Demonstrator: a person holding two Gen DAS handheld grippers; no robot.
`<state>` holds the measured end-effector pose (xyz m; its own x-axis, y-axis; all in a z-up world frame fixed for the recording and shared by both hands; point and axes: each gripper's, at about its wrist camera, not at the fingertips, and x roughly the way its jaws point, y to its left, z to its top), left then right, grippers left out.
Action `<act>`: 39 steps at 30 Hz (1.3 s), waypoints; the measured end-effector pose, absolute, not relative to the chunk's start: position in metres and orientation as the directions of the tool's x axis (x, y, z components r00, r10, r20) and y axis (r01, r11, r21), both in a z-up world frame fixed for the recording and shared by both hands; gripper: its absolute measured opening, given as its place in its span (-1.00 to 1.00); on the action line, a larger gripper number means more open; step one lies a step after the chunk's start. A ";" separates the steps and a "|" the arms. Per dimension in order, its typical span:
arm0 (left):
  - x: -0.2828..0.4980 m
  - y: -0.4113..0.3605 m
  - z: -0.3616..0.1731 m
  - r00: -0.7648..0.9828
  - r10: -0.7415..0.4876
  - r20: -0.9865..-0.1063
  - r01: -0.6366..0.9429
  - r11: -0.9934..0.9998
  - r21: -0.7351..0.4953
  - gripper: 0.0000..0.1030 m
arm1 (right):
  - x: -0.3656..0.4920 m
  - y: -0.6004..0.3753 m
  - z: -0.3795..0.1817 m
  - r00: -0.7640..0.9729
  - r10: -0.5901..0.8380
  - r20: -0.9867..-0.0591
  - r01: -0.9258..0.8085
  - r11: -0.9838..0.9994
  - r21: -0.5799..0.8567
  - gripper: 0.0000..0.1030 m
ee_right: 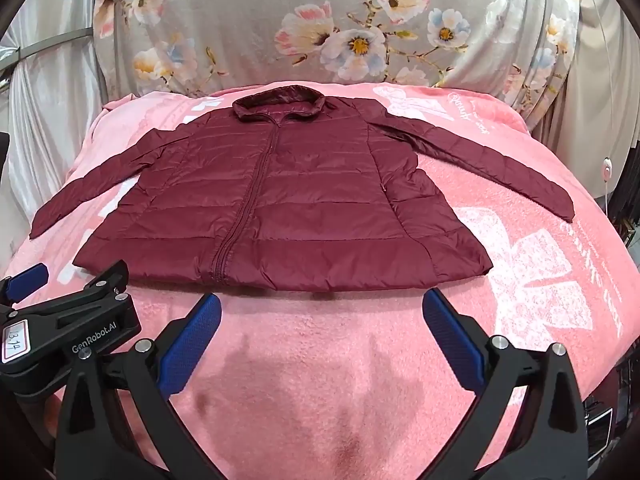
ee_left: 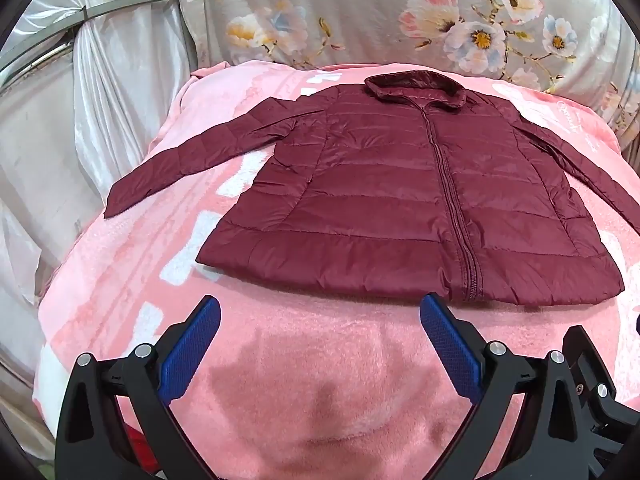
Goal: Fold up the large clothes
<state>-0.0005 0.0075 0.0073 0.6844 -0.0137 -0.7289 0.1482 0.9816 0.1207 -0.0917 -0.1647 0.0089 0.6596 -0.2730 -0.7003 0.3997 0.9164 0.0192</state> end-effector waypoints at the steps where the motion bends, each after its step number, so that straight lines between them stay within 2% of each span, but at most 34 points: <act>1: -0.003 0.009 0.007 0.686 -0.013 -0.728 0.144 0.983 0.118 0.90 | -0.092 -0.165 0.009 0.659 -0.272 -0.701 0.399 0.917 0.019 0.91; 39: -0.008 0.010 0.008 0.683 -0.015 -0.730 0.142 0.984 0.112 0.90 | -0.093 -0.164 0.005 0.653 -0.272 -0.707 0.403 0.915 0.021 0.91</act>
<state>-0.0076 0.0099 0.0084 0.6835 -0.0149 -0.7298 0.1415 0.9835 0.1124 -0.0928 -0.1644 0.0051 0.6532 -0.2716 -0.7068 0.4027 0.9151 0.0205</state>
